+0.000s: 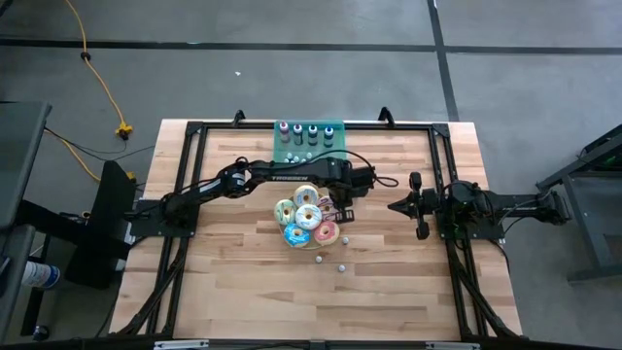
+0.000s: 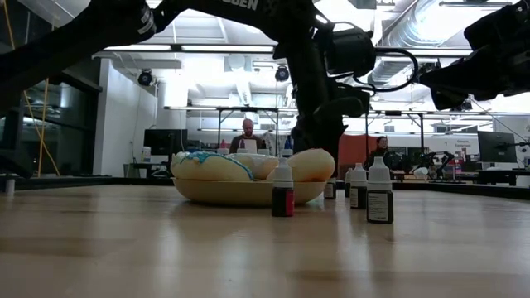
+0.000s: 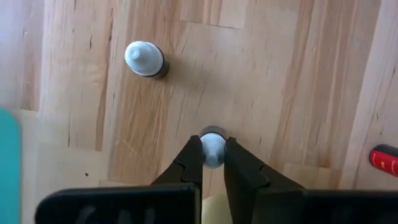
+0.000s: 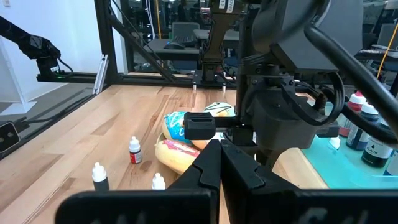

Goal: Pick & Place food coloring
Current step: Put the top small black food coloring bottle into the green container

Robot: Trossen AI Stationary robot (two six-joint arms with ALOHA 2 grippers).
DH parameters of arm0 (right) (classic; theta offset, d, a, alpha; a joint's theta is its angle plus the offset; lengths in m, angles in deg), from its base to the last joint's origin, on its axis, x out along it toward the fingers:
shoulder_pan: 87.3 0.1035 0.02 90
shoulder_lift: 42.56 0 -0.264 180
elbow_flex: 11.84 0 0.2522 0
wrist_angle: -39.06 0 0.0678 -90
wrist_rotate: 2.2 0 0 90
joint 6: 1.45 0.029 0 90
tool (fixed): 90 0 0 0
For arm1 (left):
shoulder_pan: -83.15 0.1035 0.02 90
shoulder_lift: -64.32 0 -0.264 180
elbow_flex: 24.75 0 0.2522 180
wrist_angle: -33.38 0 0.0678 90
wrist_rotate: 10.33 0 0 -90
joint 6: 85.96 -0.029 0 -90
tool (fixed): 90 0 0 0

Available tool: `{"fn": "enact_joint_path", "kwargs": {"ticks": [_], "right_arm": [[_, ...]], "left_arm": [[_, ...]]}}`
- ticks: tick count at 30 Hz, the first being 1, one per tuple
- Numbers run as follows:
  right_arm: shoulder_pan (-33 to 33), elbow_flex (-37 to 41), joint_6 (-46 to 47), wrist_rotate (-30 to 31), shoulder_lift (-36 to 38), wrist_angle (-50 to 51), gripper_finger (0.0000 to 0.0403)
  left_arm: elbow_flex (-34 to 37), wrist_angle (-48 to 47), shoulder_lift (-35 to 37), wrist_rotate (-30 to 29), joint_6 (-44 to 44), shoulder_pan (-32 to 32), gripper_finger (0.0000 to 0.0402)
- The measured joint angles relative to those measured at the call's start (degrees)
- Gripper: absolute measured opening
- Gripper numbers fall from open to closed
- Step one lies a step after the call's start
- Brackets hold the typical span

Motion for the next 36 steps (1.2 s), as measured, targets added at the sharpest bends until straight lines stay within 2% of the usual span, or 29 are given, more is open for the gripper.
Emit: {"fn": "enact_joint_path", "kwargs": {"ticks": [5, 13, 18, 36], "right_arm": [[-0.01, 0.0, 0.0, 0.0, 0.0, 0.0, 0.0], [-0.01, 0.02, 0.0, 0.0, 0.0, 0.0, 0.0], [-0.01, 0.0, 0.0, 0.0, 0.0, -0.01, 0.0], [0.0, 0.0, -0.01, 0.0, 0.01, -0.02, 0.0]], "left_arm": [[0.0, 0.0, 0.0, 0.73, 1.06, 0.02, 0.0039], [0.02, -0.09, -0.09, 1.21, 2.21, 0.0, 0.0113], [0.02, -0.05, -0.09, 1.17, 3.03, 0.0, 0.014], [0.02, 0.13, -0.09, -0.1, 3.49, 0.0, 0.0152]]}}
